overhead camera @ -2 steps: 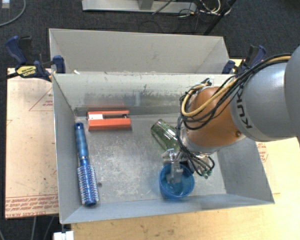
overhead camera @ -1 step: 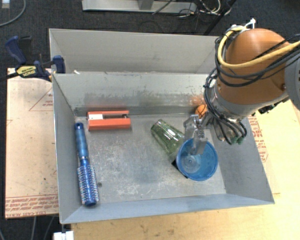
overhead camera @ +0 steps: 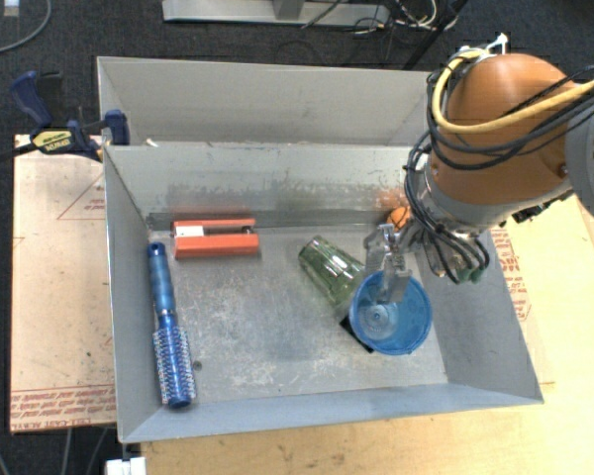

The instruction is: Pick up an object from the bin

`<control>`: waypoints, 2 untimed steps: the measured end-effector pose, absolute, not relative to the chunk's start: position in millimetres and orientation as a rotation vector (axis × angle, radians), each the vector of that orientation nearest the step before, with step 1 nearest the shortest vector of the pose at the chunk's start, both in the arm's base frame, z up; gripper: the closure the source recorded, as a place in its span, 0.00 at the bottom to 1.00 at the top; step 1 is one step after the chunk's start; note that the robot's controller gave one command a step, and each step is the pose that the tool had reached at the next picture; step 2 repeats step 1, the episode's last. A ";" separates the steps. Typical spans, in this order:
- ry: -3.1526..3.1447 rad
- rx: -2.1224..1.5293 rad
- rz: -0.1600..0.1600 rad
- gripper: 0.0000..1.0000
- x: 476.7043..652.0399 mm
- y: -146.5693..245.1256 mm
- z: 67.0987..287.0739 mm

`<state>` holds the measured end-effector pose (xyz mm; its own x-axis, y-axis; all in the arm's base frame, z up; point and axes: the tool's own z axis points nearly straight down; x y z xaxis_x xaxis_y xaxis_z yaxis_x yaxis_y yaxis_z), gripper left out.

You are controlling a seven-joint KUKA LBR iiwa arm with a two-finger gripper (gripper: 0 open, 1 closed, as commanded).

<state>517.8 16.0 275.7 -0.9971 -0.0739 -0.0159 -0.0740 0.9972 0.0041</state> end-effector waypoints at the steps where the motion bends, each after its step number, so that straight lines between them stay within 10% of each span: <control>1: 3.121 -0.292 0.004 1.00 509.1 28.6 273.6; 2: 3.121 -0.292 0.004 1.00 509.1 28.6 273.6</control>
Offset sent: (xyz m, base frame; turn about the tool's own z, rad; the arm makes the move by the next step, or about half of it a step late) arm 0.0074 -0.0212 -0.1881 -0.2598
